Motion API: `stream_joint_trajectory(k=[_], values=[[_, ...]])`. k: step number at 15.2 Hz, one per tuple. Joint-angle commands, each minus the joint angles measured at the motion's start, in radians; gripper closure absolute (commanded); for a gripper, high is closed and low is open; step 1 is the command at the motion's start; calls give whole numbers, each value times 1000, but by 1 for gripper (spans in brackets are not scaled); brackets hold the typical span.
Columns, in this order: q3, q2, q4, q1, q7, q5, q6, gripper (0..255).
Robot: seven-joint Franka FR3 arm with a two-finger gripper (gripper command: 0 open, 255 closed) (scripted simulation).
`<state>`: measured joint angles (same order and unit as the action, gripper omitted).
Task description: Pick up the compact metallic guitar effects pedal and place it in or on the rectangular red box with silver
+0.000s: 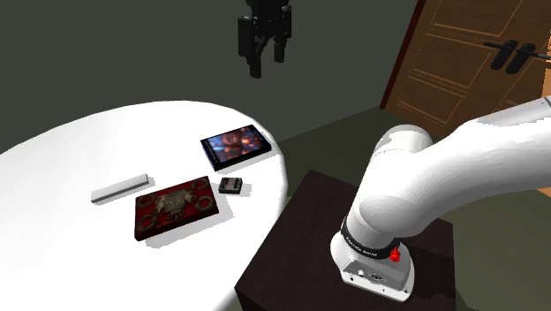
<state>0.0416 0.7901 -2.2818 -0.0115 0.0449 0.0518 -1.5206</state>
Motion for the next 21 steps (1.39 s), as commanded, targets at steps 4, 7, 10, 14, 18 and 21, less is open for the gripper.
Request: stream_joint_trajectory(k=[4,7,10,14,18,21], values=[[39,-57,-44,14,75,18,-79,0],[76,-127,-77,28,150,33,-159,0],[111,-208,-99,42,225,44,-239,0],[153,-333,-110,62,324,52,-343,0],[189,-473,-101,81,425,47,-443,0],[209,-586,-82,94,503,34,-512,0]])
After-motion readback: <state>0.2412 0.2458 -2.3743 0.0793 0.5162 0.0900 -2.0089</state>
